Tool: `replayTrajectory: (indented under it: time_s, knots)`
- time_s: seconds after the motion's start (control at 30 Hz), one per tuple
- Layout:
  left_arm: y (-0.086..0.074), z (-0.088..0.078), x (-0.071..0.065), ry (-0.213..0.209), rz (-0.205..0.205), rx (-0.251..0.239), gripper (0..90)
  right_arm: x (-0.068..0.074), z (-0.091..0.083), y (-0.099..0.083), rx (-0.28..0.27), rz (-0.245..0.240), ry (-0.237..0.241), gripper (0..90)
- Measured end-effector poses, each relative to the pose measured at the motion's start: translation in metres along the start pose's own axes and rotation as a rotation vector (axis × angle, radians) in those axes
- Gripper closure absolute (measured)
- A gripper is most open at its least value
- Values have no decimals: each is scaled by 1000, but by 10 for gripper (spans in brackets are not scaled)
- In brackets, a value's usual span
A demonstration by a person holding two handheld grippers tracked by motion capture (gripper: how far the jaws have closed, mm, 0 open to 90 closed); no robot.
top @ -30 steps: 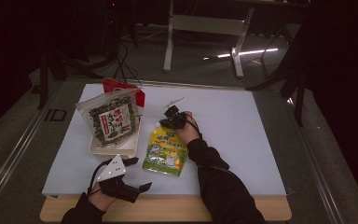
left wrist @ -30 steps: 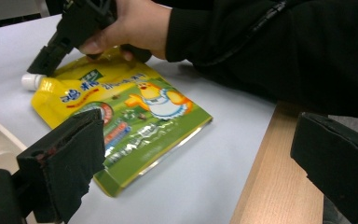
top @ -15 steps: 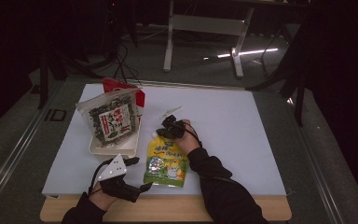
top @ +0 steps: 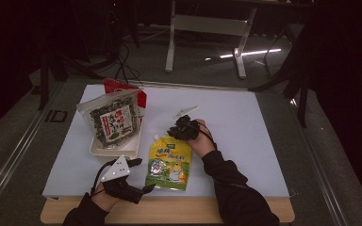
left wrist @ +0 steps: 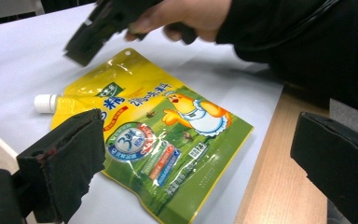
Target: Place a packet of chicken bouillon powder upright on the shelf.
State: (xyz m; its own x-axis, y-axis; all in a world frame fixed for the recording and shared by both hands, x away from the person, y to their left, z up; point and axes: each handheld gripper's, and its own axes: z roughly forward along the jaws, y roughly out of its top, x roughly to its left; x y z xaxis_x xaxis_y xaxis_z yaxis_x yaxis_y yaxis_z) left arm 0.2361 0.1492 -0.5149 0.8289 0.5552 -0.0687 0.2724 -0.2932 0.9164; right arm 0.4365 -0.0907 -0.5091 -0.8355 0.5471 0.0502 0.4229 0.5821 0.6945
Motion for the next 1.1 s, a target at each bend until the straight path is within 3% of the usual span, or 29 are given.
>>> replayTrajectory:
  time_s: [0.23, 0.4, 0.7, 1.1]
  knots:
    - [0, 2, 1, 1, 6, 9, 42, -11, -25, -12, 14, 18, -28, 626]
    - [0, 3, 1, -5, 9, 11, 42, -20, -39, -24, 30, 61, -42, 520]
    - [1, 5, 2, -6, 13, 19, 42, -27, -37, -31, 52, 123, -44, 465]
    - [0, 3, 4, 4, 5, 14, 41, -35, -21, -38, 114, 189, 15, 412]
